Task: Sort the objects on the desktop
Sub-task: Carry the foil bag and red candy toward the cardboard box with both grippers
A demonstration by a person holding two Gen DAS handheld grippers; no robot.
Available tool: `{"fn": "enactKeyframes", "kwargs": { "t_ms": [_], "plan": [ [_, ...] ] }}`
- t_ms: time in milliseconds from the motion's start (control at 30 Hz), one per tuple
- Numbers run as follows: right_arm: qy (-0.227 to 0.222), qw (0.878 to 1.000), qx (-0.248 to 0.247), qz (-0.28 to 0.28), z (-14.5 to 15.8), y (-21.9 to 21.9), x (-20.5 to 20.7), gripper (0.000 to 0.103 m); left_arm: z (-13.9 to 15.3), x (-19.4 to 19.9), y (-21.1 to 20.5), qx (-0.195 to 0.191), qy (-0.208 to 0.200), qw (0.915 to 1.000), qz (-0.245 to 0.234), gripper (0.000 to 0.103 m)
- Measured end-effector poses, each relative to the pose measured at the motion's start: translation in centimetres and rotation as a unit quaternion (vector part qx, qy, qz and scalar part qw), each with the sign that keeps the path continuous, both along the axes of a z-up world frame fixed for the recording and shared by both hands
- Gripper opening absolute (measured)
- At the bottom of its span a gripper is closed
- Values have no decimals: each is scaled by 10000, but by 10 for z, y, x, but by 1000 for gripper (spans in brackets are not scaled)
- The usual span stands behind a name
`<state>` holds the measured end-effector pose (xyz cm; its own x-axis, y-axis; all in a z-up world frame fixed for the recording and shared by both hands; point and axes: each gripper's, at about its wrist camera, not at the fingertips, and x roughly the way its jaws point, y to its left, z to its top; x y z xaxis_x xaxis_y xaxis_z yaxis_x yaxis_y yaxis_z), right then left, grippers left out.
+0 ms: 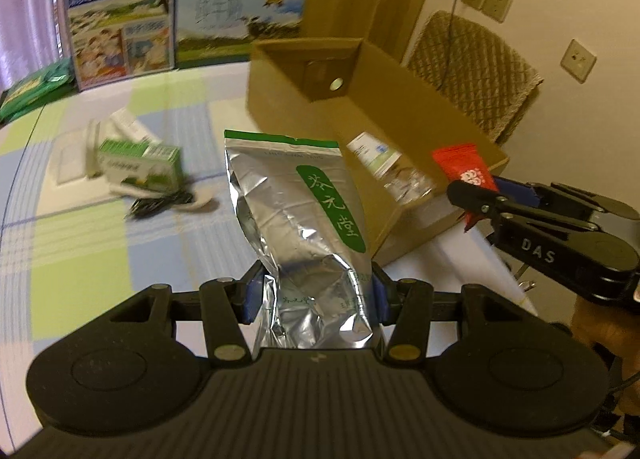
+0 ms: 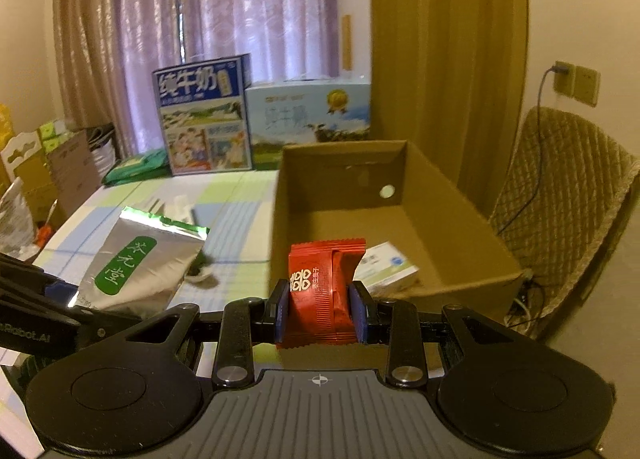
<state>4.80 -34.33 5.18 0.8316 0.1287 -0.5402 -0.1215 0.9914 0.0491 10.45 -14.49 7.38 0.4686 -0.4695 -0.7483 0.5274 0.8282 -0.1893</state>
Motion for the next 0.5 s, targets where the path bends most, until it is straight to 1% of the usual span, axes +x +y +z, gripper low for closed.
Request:
{"fn": "enactKeyframes", "kwargs": {
  "t_ms": [133, 233, 500],
  "plan": [
    [56, 9999, 97, -92, 5, -23, 14, 29, 10, 8, -24, -94, -62, 9999, -111, 47],
    [90, 9999, 80, -123, 8, -35, 23, 29, 16, 16, -41, -183, -63, 9997, -176, 47],
    [241, 9996, 43, -166, 6, -56, 44, 29, 25, 37, -77, -351, -11, 9990, -277, 47]
  ]
}}
